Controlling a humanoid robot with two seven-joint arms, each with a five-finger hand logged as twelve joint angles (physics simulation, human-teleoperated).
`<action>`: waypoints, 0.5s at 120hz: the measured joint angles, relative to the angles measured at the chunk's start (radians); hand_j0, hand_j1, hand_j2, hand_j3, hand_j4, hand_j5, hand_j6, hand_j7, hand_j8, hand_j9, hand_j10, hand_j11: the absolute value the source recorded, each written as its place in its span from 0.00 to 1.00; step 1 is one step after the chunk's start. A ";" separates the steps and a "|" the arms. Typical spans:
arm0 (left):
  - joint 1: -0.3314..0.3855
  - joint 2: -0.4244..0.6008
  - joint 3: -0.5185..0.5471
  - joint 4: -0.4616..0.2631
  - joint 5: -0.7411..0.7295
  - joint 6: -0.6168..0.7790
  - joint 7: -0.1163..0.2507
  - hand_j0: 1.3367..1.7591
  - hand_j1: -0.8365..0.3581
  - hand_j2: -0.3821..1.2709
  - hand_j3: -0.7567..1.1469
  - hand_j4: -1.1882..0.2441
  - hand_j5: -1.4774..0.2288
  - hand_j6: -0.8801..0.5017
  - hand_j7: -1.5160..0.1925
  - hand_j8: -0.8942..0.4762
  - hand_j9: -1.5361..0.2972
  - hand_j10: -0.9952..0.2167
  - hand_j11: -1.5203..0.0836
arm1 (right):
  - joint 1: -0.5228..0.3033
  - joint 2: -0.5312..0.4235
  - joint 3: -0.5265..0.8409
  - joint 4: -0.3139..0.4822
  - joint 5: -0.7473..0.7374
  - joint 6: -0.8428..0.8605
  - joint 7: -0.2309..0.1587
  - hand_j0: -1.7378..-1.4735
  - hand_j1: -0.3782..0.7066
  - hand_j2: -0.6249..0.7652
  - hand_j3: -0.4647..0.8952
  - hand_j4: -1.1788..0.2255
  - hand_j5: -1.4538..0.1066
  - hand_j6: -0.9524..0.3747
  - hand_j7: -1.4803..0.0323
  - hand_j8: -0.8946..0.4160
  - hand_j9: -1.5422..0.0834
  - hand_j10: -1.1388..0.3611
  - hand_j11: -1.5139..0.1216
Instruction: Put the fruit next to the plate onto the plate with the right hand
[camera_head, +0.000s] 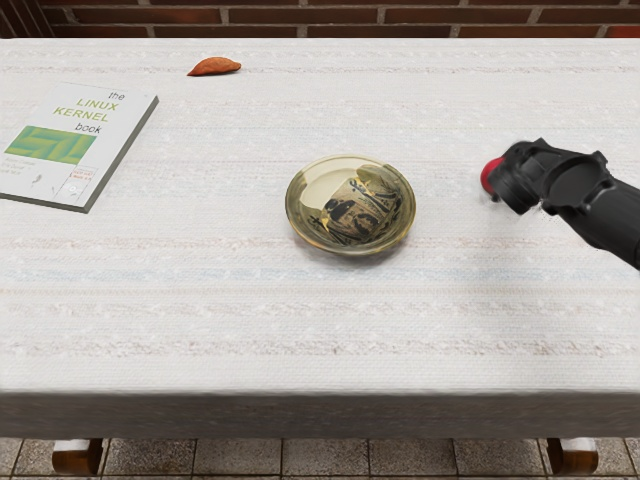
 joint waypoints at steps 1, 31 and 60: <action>0.000 0.000 0.000 0.000 0.000 0.000 0.000 0.76 0.98 0.23 0.40 0.82 0.86 0.63 0.88 0.64 0.83 0.81 0.94 | 0.000 0.000 0.009 -0.009 0.001 0.000 0.000 0.34 0.67 0.56 0.34 0.53 0.31 0.47 0.33 0.35 0.36 0.35 0.33; 0.000 0.000 0.000 0.000 0.000 0.000 0.000 0.76 0.98 0.23 0.40 0.82 0.86 0.63 0.88 0.64 0.83 0.81 0.94 | 0.010 -0.100 0.508 -0.162 0.121 0.181 -0.001 0.37 0.69 0.60 0.34 0.56 0.21 0.48 0.26 0.34 0.26 0.24 0.23; 0.000 0.000 0.000 0.000 0.000 0.000 0.000 0.76 0.98 0.23 0.40 0.82 0.86 0.63 0.88 0.64 0.83 0.81 0.94 | -0.038 -0.201 0.766 -0.171 0.401 0.687 -0.001 0.38 0.64 0.53 0.34 0.54 0.18 0.44 0.24 0.30 0.23 0.21 0.20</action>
